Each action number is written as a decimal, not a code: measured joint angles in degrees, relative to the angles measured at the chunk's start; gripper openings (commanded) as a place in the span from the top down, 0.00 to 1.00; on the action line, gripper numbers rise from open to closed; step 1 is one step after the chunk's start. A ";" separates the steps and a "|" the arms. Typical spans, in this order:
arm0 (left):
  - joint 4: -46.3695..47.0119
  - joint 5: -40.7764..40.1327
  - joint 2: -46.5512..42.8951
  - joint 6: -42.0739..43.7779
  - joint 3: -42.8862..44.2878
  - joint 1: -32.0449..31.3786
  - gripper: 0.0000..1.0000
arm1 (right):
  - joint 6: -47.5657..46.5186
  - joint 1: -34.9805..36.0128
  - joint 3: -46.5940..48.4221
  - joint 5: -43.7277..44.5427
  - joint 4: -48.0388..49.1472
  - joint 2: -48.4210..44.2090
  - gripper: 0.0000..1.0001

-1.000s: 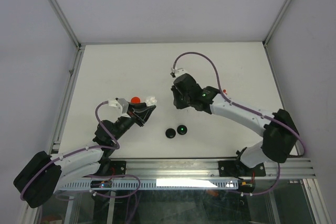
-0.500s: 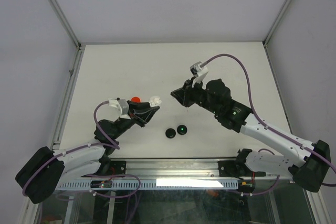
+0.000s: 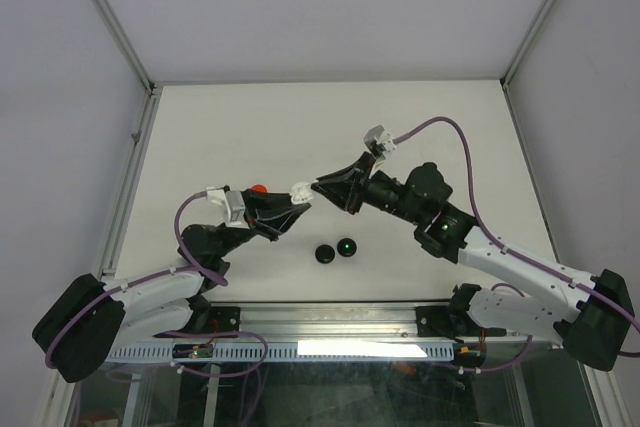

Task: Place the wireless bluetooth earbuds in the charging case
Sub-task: Place the earbud in the charging case, then close the charging case, then place the charging case at the center of the board, then pick up the charging case at the center of the board.

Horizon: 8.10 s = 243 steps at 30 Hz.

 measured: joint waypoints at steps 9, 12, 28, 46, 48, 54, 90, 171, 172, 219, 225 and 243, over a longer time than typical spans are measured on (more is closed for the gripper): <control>1.42 1.42 0.11 -1.46 1.22 0.00 0.86 | -0.68 0.92 -1.88 -2.97 6.16 -0.02 0.87; 1.97 1.66 0.37 -2.03 1.38 0.00 0.86 | -0.83 1.07 -1.92 -3.23 7.10 0.00 0.87; 3.69 2.45 1.20 -6.16 1.90 0.02 0.85 | -1.86 2.36 -2.14 -4.04 9.99 1.90 0.87; 4.68 0.26 1.49 -12.07 1.77 -0.04 0.85 | -2.43 2.56 -4.52 -3.87 11.56 0.20 0.67; 4.63 0.26 1.51 -12.02 1.75 0.00 0.85 | -2.49 2.67 -4.50 -3.87 11.08 -0.07 0.65; 4.17 0.44 1.42 -10.36 1.51 0.00 0.85 | -3.80 2.71 -0.57 -3.74 1.07 -1.44 0.52; 2.89 3.13 5.97 -12.76 0.07 -0.07 0.82 | 3.26 -8.63 10.19 -30.18 -15.41 7.26 0.33; -95.60 -28.55 39.67 -3.89 46.71 19.63 0.35 | -7.10 -9.35 -9.38 23.67 -31.06 -14.99 0.07; -95.62 -28.37 39.78 -3.82 46.77 19.63 0.38 | -7.10 -9.35 -9.38 23.67 -31.06 -14.99 0.07; -52.48 -32.76 4.50 3.67 16.50 -11.74 0.62 | 0.83 -11.74 18.58 2.25 -45.66 11.30 0.20; -41.83 -29.24 3.52 11.85 13.35 -13.94 0.60 | 1.57 -11.87 23.19 -3.76 -47.78 16.33 0.30; -30.25 -25.16 7.28 20.17 12.72 -14.69 0.59 | 2.60 -11.87 24.98 -14.56 -49.51 20.28 0.58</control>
